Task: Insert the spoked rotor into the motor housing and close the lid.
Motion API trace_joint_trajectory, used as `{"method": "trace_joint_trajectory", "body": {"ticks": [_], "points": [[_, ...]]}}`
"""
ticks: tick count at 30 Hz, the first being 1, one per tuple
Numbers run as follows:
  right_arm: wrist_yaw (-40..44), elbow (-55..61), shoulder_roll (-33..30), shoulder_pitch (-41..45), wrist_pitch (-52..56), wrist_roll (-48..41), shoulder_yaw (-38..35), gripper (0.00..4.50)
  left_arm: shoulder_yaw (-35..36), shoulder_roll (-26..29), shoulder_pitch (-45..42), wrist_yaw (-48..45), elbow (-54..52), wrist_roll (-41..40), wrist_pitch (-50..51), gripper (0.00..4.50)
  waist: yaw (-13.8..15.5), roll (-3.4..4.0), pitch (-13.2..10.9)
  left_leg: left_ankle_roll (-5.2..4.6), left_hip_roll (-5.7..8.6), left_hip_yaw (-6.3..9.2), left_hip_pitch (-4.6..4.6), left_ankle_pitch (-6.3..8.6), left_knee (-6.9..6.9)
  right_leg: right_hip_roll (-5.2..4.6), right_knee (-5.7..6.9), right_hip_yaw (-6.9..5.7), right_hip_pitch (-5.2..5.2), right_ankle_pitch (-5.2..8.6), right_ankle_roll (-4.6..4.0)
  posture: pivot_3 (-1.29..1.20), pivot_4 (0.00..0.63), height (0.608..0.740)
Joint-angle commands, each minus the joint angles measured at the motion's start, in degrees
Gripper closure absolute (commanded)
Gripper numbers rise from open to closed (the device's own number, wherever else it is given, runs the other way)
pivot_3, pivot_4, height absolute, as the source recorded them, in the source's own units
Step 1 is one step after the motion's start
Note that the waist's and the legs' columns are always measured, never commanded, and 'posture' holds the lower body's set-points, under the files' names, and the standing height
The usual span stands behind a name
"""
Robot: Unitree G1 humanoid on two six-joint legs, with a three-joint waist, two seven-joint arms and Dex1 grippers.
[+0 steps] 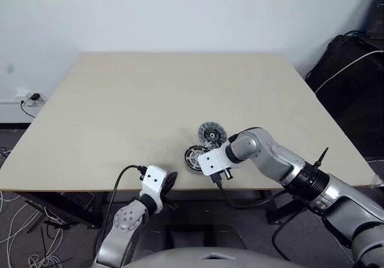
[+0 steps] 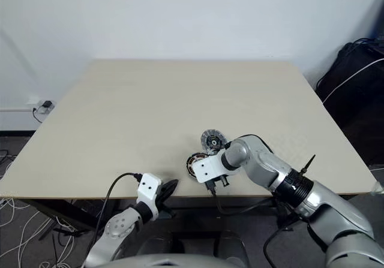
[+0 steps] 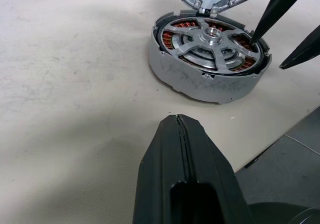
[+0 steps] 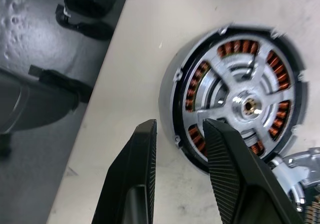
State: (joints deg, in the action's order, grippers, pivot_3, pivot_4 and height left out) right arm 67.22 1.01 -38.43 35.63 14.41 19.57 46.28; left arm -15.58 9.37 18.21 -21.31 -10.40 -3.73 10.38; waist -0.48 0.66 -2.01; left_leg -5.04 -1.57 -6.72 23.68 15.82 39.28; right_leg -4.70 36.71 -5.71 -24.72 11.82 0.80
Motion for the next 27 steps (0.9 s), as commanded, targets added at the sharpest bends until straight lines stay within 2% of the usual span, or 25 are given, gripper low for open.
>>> {"method": "trace_joint_trajectory", "body": {"ticks": [1,10,14,16,27], "points": [[0.81,-1.53,0.51,1.52,-2.13,1.89,-1.53,2.93,0.21,-0.21,-0.07,0.14,-0.88,-0.45,-1.47,4.5,-0.01,0.0,0.0,0.0,0.0,0.0,0.0,0.0,0.0,0.0,0.0,0.0,0.0,0.0,0.0,0.0,0.0,0.74],[-1.45,-6.29,3.23,1.31,-4.93,5.51,-2.82,2.93,0.61,-0.88,0.03,0.47,-0.97,-1.06,-1.52,4.5,-0.25,-0.06,0.04,0.02,-0.02,0.0,-0.1,-0.01,0.03,0.01,0.07,0.0,0.08,0.0,-0.01,0.0,0.0,0.74],[-2.23,-7.56,4.18,0.79,-5.14,6.31,-3.94,4.19,0.66,-0.76,-0.02,0.55,-1.02,-1.12,-1.43,4.5,-0.36,-0.14,0.09,0.08,-0.08,-0.01,-0.24,-0.05,0.07,0.02,0.13,-0.01,0.16,-0.1,-0.05,0.0,0.0,0.74],[-2.41,-7.66,4.51,0.43,-4.64,6.26,-4.55,4.37,0.67,-0.7,-0.06,0.59,-1.03,-1.17,-1.36,4.5,-0.23,-0.11,0.09,0.12,-0.12,-0.01,-0.24,-0.07,0.1,-0.02,0.15,-0.06,0.14,-0.16,-0.06,0.0,0.0,0.74],[-1.43,-4.68,7.91,-1.85,4.02,3.17,-8.35,4.39,0.36,-0.65,-0.26,0.59,-0.64,-0.97,-1.24,4.5,-0.24,-0.11,0.09,0.15,-0.13,-0.01,-0.18,-0.09,0.1,-0.04,0.13,-0.07,0.08,-0.21,-0.14,0.0,0.0,0.74]]}}
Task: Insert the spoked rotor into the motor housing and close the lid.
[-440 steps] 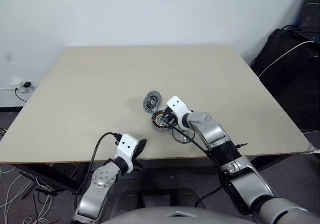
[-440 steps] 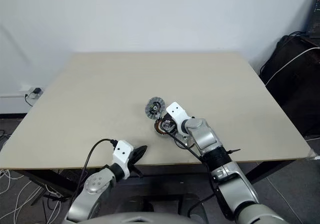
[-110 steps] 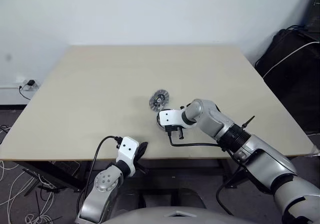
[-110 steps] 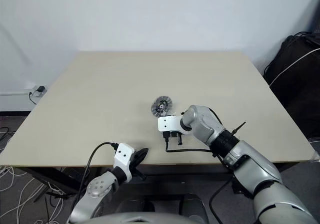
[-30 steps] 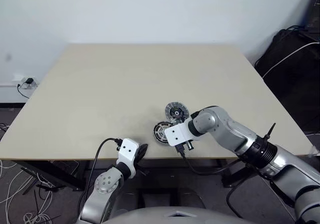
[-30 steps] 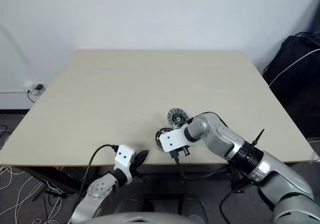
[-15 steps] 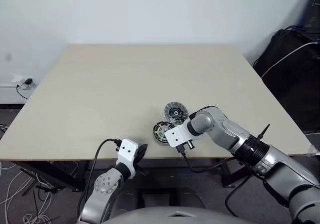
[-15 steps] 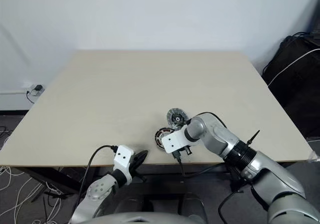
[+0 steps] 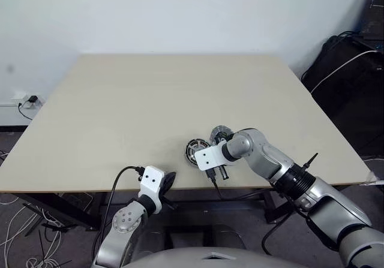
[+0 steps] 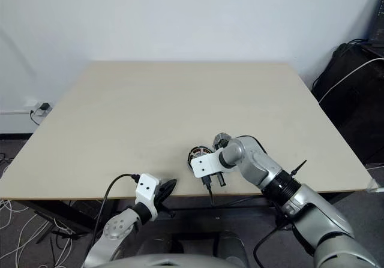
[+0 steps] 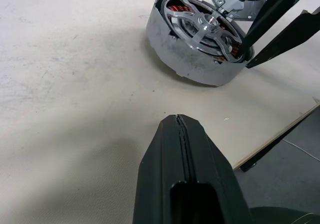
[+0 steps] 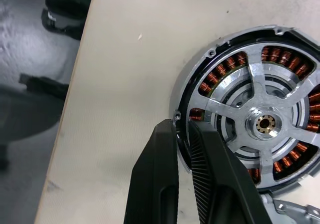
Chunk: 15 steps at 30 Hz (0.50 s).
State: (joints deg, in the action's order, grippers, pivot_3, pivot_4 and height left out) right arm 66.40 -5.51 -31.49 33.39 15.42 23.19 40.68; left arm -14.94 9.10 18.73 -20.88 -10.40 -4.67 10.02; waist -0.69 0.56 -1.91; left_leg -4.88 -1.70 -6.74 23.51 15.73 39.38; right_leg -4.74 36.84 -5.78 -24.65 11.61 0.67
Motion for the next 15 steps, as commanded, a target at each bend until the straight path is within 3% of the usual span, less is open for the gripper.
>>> {"method": "trace_joint_trajectory", "body": {"ticks": [1,14,15], "points": [[-0.85,1.77,1.52,0.4,4.27,-0.45,-3.03,4.39,-0.36,-0.4,-0.79,0.15,-0.6,-0.02,-0.86,4.5,-0.04,0.0,0.0,0.0,0.0,0.0,0.0,0.0,0.0,0.0,0.0,0.01,-0.01,0.0,0.0,0.0,0.0,0.74],[-4.69,-1.08,7.33,2.29,10.37,-0.92,-5.3,4.39,-0.67,-0.48,-0.28,0.48,-0.72,-0.01,-0.94,4.5,-0.66,0.02,-0.01,0.05,-0.06,0.01,-0.01,-0.03,-0.02,0.03,0.05,-0.02,-0.06,-0.06,-0.08,0.0,0.0,0.74],[-5.25,-0.92,8.05,2.41,11.0,-1.21,-5.76,3.68,-0.7,-0.46,-0.24,0.5,-0.75,-0.03,-0.94,4.5,-0.67,0.02,-0.01,0.06,-0.07,0.01,0.0,-0.03,-0.02,0.03,0.05,-0.02,-0.07,-0.06,-0.08,0.0,0.0,0.74]]}}
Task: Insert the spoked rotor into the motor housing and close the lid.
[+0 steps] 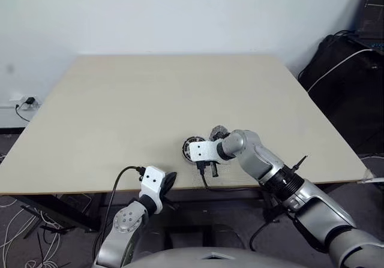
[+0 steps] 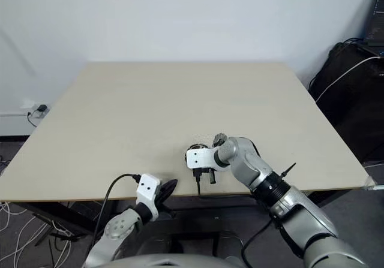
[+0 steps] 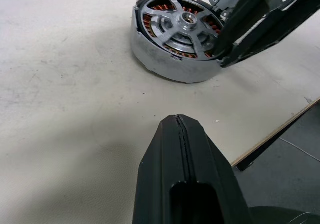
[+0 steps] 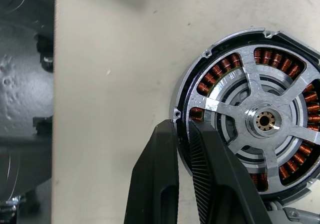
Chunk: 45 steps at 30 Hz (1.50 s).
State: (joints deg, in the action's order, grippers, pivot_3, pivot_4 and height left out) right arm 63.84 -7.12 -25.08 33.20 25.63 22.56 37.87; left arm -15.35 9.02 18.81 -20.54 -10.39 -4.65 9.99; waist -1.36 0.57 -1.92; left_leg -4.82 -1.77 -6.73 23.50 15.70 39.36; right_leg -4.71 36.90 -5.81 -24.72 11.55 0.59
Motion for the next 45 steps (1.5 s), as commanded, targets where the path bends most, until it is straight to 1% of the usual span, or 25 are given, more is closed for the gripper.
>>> {"method": "trace_joint_trajectory", "body": {"ticks": [1,2,3,9,10,12,15,18,21,22,25,29,32,36,38,42,43,45], "points": [[-3.85,0.79,2.44,2.72,1.44,-0.54,-3.44,3.45,-0.32,-0.37,-0.28,0.14,-0.78,-0.06,-0.93,4.5,-0.01,0.02,-0.01,0.01,0.0,0.0,0.0,0.0,-0.01,0.01,0.0,0.0,-0.01,0.0,0.0,0.0,0.0,0.74],[-4.77,0.84,3.3,2.9,2.22,-0.79,-4.07,3.2,-0.35,-0.35,-0.24,0.12,-0.79,-0.09,-0.94,4.5,0.02,0.02,-0.01,0.01,0.0,0.0,0.01,0.0,-0.01,0.01,0.0,0.01,-0.02,0.0,-0.01,0.0,0.0,0.74],[-5.02,0.95,3.78,3.06,2.67,-1.18,-4.45,2.85,-0.37,-0.34,-0.23,0.09,-0.78,-0.12,-0.95,4.5,0.05,0.02,-0.01,0.01,0.0,0.0,0.05,-0.01,-0.03,0.01,0.0,0.0,-0.06,0.01,-0.02,0.0,0.0,0.74],[-5.57,4.93,5.22,3.64,4.34,-3.8,-6.47,2.85,-0.44,-0.15,-0.36,-0.16,-0.66,-0.3,-0.87,4.5,0.72,0.03,-0.01,0.0,0.07,-0.02,0.32,0.0,-0.04,-0.03,-0.07,0.0,-0.27,-0.05,-0.18,0.0,0.0,0.74],[-6.35,6.22,5.95,3.7,4.7,-4.71,-7.59,2.85,-0.46,-0.1,-0.4,-0.24,-0.66,-0.33,-0.84,4.5,0.71,0.04,-0.02,-0.01,0.08,-0.03,0.36,0.01,-0.04,-0.04,-0.07,0.01,-0.31,-0.13,-0.32,0.0,0.0,0.74],[-8.39,8.33,7.68,3.75,5.93,-6.43,-9.97,2.85,-0.5,-0.03,-0.47,-0.39,-0.64,-0.36,-0.81,4.5,0.7,0.04,-0.02,-0.02,0.08,-0.08,0.42,0.01,-0.05,-0.03,-0.06,0.03,-0.4,-0.13,-0.32,0.0,0.0,0.74],[-12.26,9.95,9.82,3.69,7.05,-7.72,-12.87,2.85,-0.53,0.06,-0.51,-0.55,-0.65,-0.4,-0.78,4.5,0.67,0.04,-0.02,0.02,0.06,-0.09,0.41,-0.01,-0.08,0.01,-0.05,0.03,-0.42,-0.03,-0.15,0.0,0.0,0.74],[-21.81,9.26,12.19,3.71,6.68,-6.69,-17.33,3.44,-0.52,0.2,-0.59,-0.78,-0.62,-0.39,-0.81,4.5,0.71,0.04,-0.02,0.06,0.05,-0.08,0.4,-0.04,-0.08,0.03,-0.02,0.02,-0.42,0.03,-0.07,0.0,0.0,0.74],[-30.41,8.02,13.05,3.64,7.47,-5.45,-21.24,4.37,-0.4,0.34,-0.64,-0.97,-0.53,-0.37,-0.95,4.5,0.76,0.04,-0.01,0.08,0.06,-0.1,0.41,-0.05,-0.08,0.0,-0.01,0.03,-0.42,0.02,-0.06,0.0,0.0,0.74],[-32.91,7.67,12.9,3.51,7.58,-4.92,-22.17,4.47,-0.36,0.39,-0.67,-1.03,-0.49,-0.36,-1.01,4.5,0.73,0.04,-0.01,0.08,0.06,-0.12,0.41,-0.05,-0.08,0.0,-0.02,0.03,-0.42,0.02,-0.06,0.0,0.0,0.74],[-39.05,6.73,10.69,2.19,8.14,-2.38,-24.29,4.47,-0.34,0.58,-0.89,-1.24,-0.22,-0.3,-1.18,4.5,0.68,0.04,-0.01,0.09,0.07,-0.22,0.41,-0.06,-0.15,0.0,-0.03,0.1,-0.48,0.02,-0.07,0.0,0.0,0.74],[-42.67,6.83,5.82,-0.52,10.46,0.73,-25.16,4.47,-0.44,0.93,-1.4,-1.71,0.29,-0.34,-1.33,4.5,0.7,0.05,-0.01,0.3,0.07,-0.3,0.41,-0.18,-0.2,0.03,-0.03,0.11,-0.51,0.04,-0.11,0.0,0.0,0.74],[-40.53,9.05,0.27,-3.78,12.75,2.83,-23.95,4.47,-0.4,1.18,-1.87,-2.05,0.78,-0.42,-1.46,4.5,0.57,0.07,-0.01,0.13,0.06,-0.46,0.4,-0.09,-0.21,0.07,-0.02,0.15,-0.58,0.04,-0.09,0.0,0.0,0.74],[-33.76,14.11,-6.96,-8.87,15.5,3.71,-21.36,4.47,-0.34,1.49,-2.19,-2.46,1.19,-0.48,-1.62,4.5,0.52,0.08,-0.01,0.01,0.05,-0.51,0.37,-0.03,-0.19,0.1,-0.03,0.18,-0.57,0.04,-0.05,0.0,0.0,0.74],[-28.23,18.44,-10.83,-12.3,16.68,2.6,-20.19,4.47,-0.33,1.64,-2.34,-2.71,1.41,-0.48,-1.67,4.5,0.48,0.09,0.0,-0.01,0.03,-0.5,0.33,-0.02,-0.18,0.14,-0.03,0.2,-0.55,0.04,-0.04,0.0,0.0,0.74],[-18.53,26.87,-16.05,-17.03,18.17,-1.53,-19.02,4.47,-0.31,1.83,-2.69,-3.06,1.87,-0.55,-1.79,4.5,0.48,0.09,-0.01,-0.04,0.0,-0.47,0.3,-0.01,-0.17,0.15,-0.02,0.17,-0.52,0.04,-0.02,0.0,0.0,0.74],[-16.37,28.81,-16.93,-17.99,18.25,-2.98,-19.0,4.47,-0.33,1.87,-2.79,-3.13,2.0,-0.55,-1.82,4.5,0.51,0.09,-0.01,-0.04,0.0,-0.47,0.29,-0.01,-0.16,0.15,-0.02,0.17,-0.5,0.04,-0.01,0.0,0.0,0.74],[-14.11,31.77,-16.67,-19.36,18.08,-6.74,-20.37,4.47,-0.36,1.88,-2.97,-3.28,2.29,-0.57,-1.92,4.5,0.59,0.05,-0.02,-0.05,0.0,-0.43,0.27,0.0,-0.14,0.15,-0.03,0.15,-0.47,0.04,-0.01,0.0,0.0,0.74]]}}
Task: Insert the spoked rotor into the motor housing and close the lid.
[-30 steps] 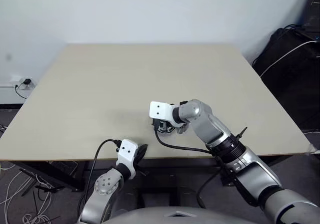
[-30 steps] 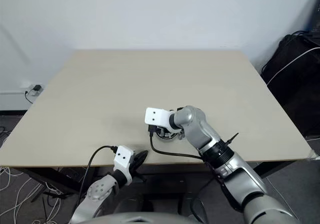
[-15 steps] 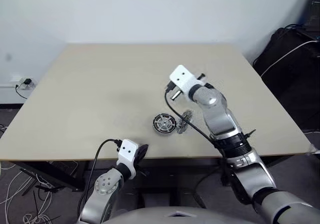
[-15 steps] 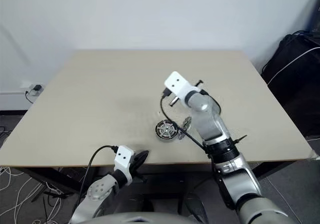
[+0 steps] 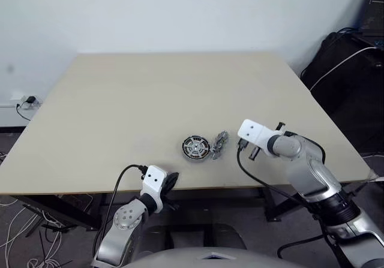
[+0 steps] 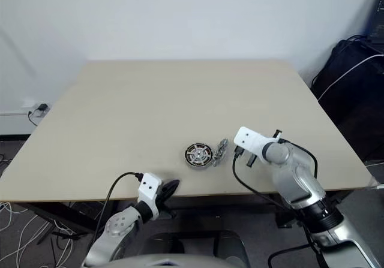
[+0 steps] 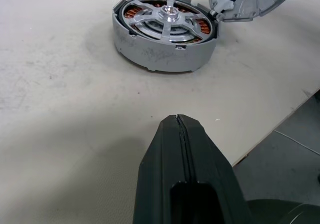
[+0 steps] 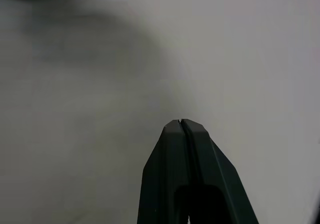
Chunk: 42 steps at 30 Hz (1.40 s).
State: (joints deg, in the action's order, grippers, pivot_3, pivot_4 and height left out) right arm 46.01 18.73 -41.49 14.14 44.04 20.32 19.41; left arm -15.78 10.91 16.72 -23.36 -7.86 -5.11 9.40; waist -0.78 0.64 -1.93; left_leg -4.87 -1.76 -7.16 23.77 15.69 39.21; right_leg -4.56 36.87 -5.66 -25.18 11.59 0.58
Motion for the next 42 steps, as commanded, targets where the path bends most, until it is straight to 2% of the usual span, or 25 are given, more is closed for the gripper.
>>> {"method": "trace_joint_trajectory", "body": {"ticks": [1,9,14,20,35,42], "points": [[3.92,6.74,0.59,-0.64,-0.41,-6.29,-2.94,4.47,0.02,-0.02,-0.98,-0.54,-0.08,-0.09,-1.38,4.5,0.03,-0.03,-0.01,0.0,0.0,0.01,0.0,0.0,0.01,0.0,0.0,0.0,0.01,0.0,0.01,0.0,0.0,0.74],[2.51,5.56,7.22,-0.24,-1.75,-16.35,-7.53,4.47,0.02,-0.06,-1.41,-0.8,0.49,-0.03,-1.59,4.5,0.27,-0.2,-0.1,-0.04,0.02,0.05,0.03,0.02,0.07,-0.05,-0.04,-0.02,0.05,-0.03,0.03,0.0,0.0,0.74],[1.0,3.61,9.88,0.86,-2.48,-19.1,-7.24,4.47,0.33,0.19,-0.99,-0.51,0.08,0.0,-1.54,4.5,0.17,-0.21,-0.1,-0.04,0.02,0.04,0.03,0.03,0.06,-0.04,-0.04,-0.01,0.05,-0.03,0.02,0.0,0.0,0.74],[-1.74,-0.27,12.07,2.36,-3.95,-19.11,-5.08,4.47,0.51,0.45,-0.53,-0.34,-0.69,-0.08,-1.38,4.5,0.18,-0.2,-0.1,-0.04,0.01,0.04,0.01,0.03,0.06,-0.04,-0.02,-0.01,0.05,-0.03,0.02,0.0,0.0,0.74],[-6.5,-12.65,22.54,5.42,-7.13,-19.36,1.09,4.47,0.23,0.53,-0.41,-0.47,-1.99,-0.03,-0.29,4.5,0.11,-0.19,-0.04,-0.02,0.01,0.0,0.01,0.01,0.07,-0.03,0.01,0.02,0.06,-0.04,0.01,0.0,0.0,0.74],[-7.09,-17.41,24.21,4.53,-7.22,-19.1,2.9,4.47,0.09,0.27,-0.02,-0.07,-2.95,-0.06,0.3,4.5,0.11,-0.16,-0.01,-0.02,0.02,-0.01,0.0,0.01,0.07,-0.03,0.03,0.03,0.06,-0.05,0.01,0.0,0.0,0.74]]}}
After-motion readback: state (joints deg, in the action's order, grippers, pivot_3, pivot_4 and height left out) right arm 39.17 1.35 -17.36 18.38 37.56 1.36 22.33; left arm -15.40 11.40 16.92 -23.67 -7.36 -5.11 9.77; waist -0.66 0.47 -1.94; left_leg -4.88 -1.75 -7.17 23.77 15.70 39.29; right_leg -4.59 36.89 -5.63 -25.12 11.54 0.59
